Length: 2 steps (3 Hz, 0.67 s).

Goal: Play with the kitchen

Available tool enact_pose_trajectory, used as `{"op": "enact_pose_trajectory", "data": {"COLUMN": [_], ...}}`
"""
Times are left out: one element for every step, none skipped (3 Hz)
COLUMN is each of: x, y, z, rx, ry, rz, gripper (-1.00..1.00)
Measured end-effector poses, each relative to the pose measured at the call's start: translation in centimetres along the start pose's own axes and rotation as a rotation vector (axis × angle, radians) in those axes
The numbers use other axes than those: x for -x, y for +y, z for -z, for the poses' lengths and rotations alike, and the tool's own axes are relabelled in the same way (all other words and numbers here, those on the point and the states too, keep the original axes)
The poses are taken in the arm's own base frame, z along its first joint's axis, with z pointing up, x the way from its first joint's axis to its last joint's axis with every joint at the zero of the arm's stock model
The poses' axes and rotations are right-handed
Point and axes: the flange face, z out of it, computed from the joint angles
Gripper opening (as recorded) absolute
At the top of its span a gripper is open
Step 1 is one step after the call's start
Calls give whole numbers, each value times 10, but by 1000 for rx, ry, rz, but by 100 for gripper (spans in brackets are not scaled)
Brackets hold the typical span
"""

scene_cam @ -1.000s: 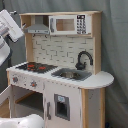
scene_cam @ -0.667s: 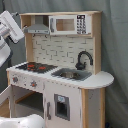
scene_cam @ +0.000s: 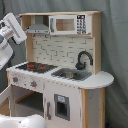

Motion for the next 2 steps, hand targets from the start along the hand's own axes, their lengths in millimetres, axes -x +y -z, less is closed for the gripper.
{"op": "enact_pose_trajectory", "data": {"x": [-4,-5], "y": [-16,-18], "z": [-14,-18], "rx": [4,4], "ry": [-32,-39], "rz": [-58,-69], "gripper": [100,-100]}}
